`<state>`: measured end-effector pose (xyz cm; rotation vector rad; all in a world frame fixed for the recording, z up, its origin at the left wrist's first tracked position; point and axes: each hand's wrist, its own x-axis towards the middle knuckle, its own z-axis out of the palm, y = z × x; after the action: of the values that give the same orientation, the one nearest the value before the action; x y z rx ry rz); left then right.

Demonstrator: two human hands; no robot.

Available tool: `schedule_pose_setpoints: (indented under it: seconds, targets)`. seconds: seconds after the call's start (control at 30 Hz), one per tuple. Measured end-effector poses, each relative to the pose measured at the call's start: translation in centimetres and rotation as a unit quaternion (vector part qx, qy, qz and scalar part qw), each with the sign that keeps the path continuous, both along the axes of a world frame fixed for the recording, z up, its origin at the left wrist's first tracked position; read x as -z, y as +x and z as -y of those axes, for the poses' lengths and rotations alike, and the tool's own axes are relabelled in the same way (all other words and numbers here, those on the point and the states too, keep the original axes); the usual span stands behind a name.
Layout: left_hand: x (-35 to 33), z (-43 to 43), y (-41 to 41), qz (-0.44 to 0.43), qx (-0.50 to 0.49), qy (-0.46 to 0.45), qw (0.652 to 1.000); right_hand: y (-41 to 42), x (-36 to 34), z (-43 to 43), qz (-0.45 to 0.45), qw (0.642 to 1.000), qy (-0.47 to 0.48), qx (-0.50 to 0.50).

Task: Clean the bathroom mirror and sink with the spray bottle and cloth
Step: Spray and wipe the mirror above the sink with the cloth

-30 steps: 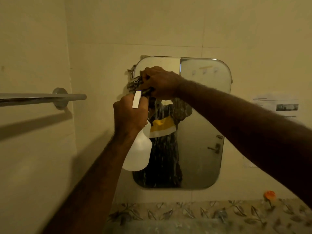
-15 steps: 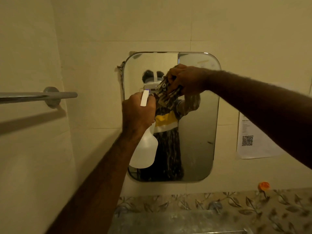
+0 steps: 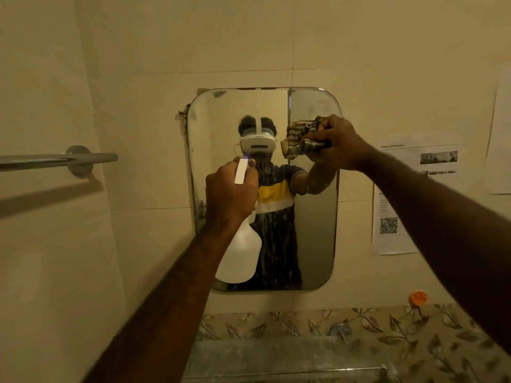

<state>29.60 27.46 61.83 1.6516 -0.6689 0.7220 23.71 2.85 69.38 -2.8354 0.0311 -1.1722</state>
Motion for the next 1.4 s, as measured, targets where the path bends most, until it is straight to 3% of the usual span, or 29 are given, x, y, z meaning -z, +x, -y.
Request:
schedule_pose_setpoints:
  seconds: [0.23, 0.4, 0.5, 0.8, 1.13, 1.27, 1.4]
  targets:
    - [0.7, -0.9, -0.8, -0.010, -0.019, 0.012, 1.000, 1.7, 4.5, -1.3, 0.132, 0.969, 0.206, -0.041]
    - [1.1, -1.9, -0.9, -0.011, -0.032, 0.015, 0.999, 3.2, 5.7, -3.8, 0.192, 0.903, 0.378, -0.067]
    - [1.3, -2.7, -0.8, -0.024, -0.041, 0.014, 0.999, 4.3, 6.7, -6.3, 0.226, 0.872, 0.430, -0.055]
    - [1.9, -7.3, 1.8, -0.048, -0.105, 0.019, 0.993, 9.2, 8.3, -12.5, 0.210, 0.877, 0.431, -0.009]
    - [2.3, -12.2, 4.2, -0.057, -0.148, 0.014, 0.987, 14.1, 8.4, -20.4, 0.213, 0.906, 0.358, -0.075]
    - [2.3, -13.0, 4.4, -0.060, -0.139, 0.008, 0.988, 15.8, 8.4, -21.9, 0.180, 0.933, 0.302, -0.076]
    - [2.4, -13.0, 4.8, -0.050, -0.129, 0.006, 0.990, 15.7, 8.4, -21.8, 0.113, 0.979, 0.165, -0.045]
